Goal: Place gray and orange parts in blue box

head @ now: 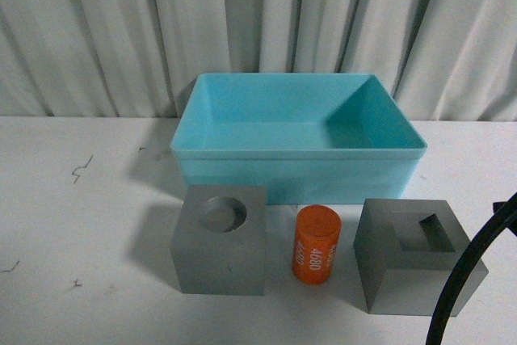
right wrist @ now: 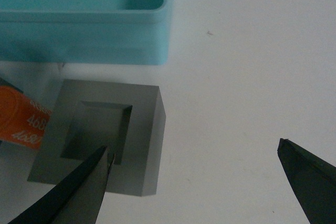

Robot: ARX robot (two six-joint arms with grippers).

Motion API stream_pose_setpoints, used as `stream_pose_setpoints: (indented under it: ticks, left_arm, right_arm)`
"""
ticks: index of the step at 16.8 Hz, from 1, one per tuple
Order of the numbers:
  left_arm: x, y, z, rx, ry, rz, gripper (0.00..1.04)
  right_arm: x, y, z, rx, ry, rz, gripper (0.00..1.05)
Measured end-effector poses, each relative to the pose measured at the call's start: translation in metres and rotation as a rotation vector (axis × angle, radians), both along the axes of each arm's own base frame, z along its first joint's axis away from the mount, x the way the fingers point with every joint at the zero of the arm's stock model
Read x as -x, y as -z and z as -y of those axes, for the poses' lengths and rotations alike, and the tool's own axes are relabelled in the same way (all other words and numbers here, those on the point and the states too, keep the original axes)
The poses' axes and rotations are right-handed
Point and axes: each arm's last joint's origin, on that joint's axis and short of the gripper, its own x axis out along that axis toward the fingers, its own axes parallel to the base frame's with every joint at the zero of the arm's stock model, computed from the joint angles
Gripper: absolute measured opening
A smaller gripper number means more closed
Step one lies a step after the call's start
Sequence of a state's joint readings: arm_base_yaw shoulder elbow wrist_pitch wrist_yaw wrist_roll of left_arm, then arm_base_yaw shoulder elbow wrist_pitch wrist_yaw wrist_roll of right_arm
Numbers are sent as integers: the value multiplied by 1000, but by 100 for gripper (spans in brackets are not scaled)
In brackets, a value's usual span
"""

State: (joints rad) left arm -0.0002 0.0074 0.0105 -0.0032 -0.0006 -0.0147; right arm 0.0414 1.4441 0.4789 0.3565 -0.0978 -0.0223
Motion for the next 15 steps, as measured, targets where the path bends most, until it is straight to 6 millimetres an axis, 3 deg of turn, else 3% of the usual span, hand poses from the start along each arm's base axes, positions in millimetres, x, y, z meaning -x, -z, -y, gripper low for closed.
stream_pose_setpoints:
  ticks: [7,13,15]
  left_arm:
    - [0,0,0,0,0,0,98]
    - [0,0,0,0,0,0,98]
    - [0,0,0,0,0,0,98]
  right_arm:
    - [-40,32,-25,-24,31,-85,98]
    - [-41,51,-38,-51,68,-162,97]
    - [-41,53,-39,-70,94,-171,78]
